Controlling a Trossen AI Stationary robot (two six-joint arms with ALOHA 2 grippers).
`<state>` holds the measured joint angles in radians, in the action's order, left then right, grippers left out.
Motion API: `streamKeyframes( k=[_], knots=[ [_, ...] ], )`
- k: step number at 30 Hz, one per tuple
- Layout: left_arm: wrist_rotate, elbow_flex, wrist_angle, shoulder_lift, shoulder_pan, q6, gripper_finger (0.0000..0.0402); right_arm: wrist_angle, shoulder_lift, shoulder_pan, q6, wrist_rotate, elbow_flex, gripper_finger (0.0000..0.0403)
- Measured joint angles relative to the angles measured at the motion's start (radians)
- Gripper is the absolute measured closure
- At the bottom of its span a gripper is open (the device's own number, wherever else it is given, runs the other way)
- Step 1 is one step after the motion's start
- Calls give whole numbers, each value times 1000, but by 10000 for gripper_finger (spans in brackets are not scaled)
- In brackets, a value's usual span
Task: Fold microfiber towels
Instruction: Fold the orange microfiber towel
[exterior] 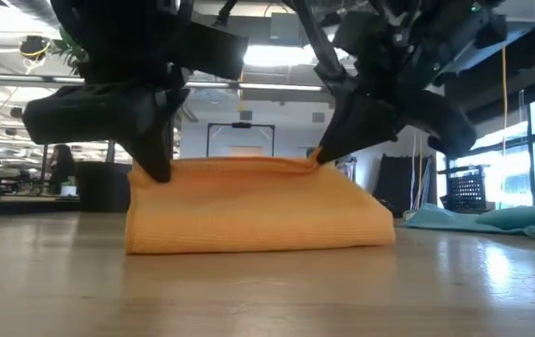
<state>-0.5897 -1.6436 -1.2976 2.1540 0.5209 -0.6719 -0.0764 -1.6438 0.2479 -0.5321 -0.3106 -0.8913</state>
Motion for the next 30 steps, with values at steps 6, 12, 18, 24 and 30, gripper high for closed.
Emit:
streamKeyframes(
  k=[6, 12, 18, 24, 30],
  knots=[
    [-26, 0, 0, 0, -5, -9, 400, 32, -40, -53, -1, 74, 0, 394],
    [-30, 0, -2, 0, -11, -33, 390, 81, -77, -82, -22, 77, 0, 394],
    [-32, 31, 14, 0, -15, -36, 377, 117, -83, -107, -22, 85, 0, 394],
    [-5, 71, 32, 0, -15, -60, 338, 115, -83, -111, -18, 105, 0, 384],
    [-21, 74, -4, 0, -14, -126, 308, 133, -83, -128, 2, 129, 0, 362]
  ],
)
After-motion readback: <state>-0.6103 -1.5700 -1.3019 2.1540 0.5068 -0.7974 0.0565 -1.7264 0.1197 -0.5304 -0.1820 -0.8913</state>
